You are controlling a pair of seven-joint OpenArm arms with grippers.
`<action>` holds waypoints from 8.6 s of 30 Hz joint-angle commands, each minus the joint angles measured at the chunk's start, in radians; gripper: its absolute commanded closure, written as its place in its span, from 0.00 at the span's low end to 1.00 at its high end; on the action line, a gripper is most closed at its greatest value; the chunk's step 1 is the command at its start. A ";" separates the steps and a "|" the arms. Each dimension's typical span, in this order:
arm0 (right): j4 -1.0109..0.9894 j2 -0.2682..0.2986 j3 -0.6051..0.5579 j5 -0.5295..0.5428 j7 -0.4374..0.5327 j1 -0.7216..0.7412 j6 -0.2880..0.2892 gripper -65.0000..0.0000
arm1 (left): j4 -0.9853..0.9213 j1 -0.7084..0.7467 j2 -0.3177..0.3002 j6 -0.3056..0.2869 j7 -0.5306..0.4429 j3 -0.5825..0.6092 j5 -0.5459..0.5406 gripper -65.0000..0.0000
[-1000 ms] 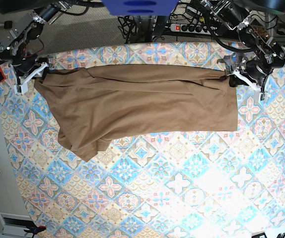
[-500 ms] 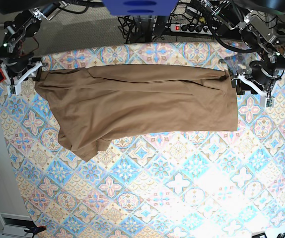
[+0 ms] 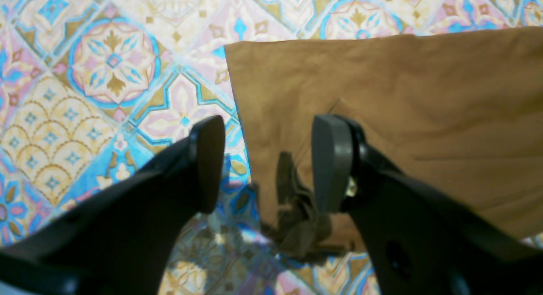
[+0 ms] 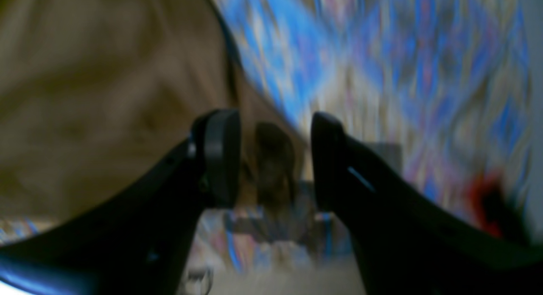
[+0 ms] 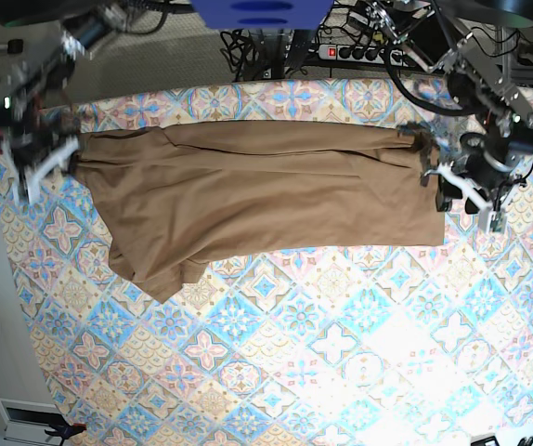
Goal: Layout the t-shirt on the table in an organized manner, then fold the t-shirt properly
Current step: 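Swing the right gripper down along the shirt side to its hem, then grasp the shirt hem corner with the right gripper, left gripper holding, then pull the brown shirt taut between the right and left grippers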
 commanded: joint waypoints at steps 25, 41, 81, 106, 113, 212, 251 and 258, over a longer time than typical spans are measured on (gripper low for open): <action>-0.269 0.141 -0.530 -0.144 0.183 0.344 0.002 0.59 | 0.013 -0.033 -0.020 -0.002 -0.020 0.050 -0.016 0.51; -0.723 0.173 -0.565 -0.150 0.520 0.346 0.002 0.59 | 0.013 -0.033 -0.020 -0.002 -0.020 0.050 -0.016 0.51; -0.028 0.115 -0.443 -0.150 0.333 -0.110 0.002 0.94 | 0.008 -0.033 -0.014 -0.002 -0.013 0.056 0.048 0.51; -0.017 0.120 -0.407 -0.148 0.293 0.212 0.002 0.70 | 0.008 -0.019 -0.014 -0.002 -0.017 0.056 0.048 0.51; -0.332 0.121 -0.522 -0.150 0.345 0.324 0.002 0.71 | 0.008 -0.021 -0.015 -0.002 -0.019 0.056 0.048 0.51; -0.255 -0.063 -0.398 -0.928 0.674 0.139 0.002 0.59 | 0.010 -0.027 -0.015 -0.002 -0.020 0.055 0.045 0.51; -0.790 0.136 -0.169 -0.601 0.695 0.354 0.002 0.41 | 0.010 -0.028 -0.014 -0.002 -0.019 0.055 0.039 0.51; -0.783 0.135 -0.226 -0.601 0.694 0.351 0.002 0.41 | 0.010 -0.030 -0.014 -0.002 -0.019 0.055 0.039 0.51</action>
